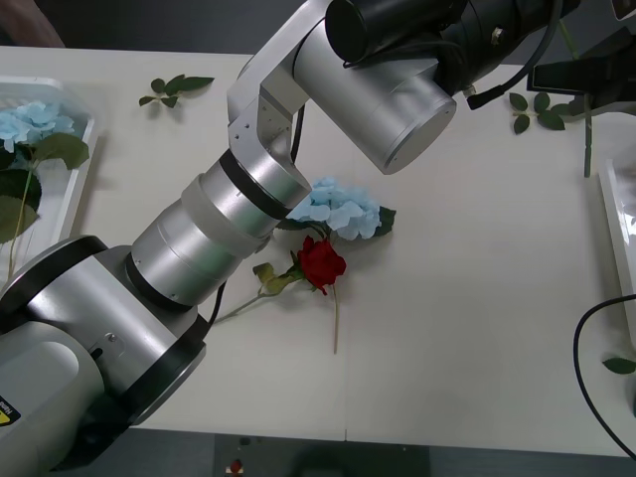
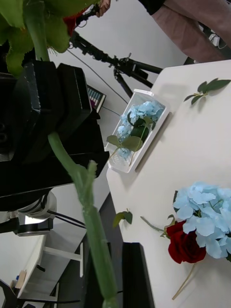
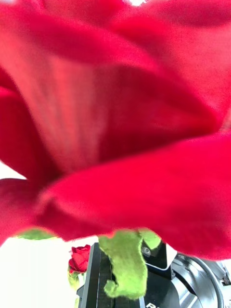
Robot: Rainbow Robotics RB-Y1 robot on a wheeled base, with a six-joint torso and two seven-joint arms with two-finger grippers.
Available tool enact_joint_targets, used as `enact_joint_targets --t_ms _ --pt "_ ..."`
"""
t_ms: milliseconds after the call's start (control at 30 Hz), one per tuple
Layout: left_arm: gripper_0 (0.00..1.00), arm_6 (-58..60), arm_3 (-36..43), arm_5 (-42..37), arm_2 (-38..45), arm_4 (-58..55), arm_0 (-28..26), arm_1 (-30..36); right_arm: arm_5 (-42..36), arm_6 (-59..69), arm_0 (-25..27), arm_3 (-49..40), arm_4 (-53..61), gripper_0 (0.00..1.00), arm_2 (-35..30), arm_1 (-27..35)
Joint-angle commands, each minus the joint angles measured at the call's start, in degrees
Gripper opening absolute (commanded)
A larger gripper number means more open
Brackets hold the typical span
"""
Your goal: Put the red flowers into the right box and the blue flowers into the left box
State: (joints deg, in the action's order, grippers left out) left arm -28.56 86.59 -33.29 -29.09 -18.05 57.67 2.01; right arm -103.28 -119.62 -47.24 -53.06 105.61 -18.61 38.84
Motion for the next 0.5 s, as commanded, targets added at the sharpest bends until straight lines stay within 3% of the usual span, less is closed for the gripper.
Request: enact_joint_targets --t_ms 33,167,233,300,400,500 --pt "0.00 1.49 1.04 0.60 0.44 0.03 1.66 0.02 0.27 1.59 -2.07 -1.78 0.56 0.00 -0.29 0.45" --pt "0.00 1.49 1.04 0.60 0.44 0.03 1.66 0.02 0.18 1.59 -2.07 -1.78 0.56 0.00 -0.38 0.45" --pt "0.49 1.49 1.04 0.60 0.44 0.03 1.66 0.02 0.18 1.59 -2.07 -1.78 0.56 0.00 -0.38 0.53" --pt "0.70 1.49 1.04 0.60 0.44 0.03 1.66 0.02 0.18 1.59 -2.07 -1.78 0.56 0.00 -0.46 0.45" --pt "0.97 1.49 1.04 0.60 0.44 0.03 1.66 0.02 0.01 1.59 -2.07 -1.78 0.56 0.00 -0.55 0.45" --pt "1.00 1.49 1.04 0.60 0.44 0.03 1.66 0.02 -0.17 1.59 -2.07 -1.78 0.56 0.00 -0.73 0.45"
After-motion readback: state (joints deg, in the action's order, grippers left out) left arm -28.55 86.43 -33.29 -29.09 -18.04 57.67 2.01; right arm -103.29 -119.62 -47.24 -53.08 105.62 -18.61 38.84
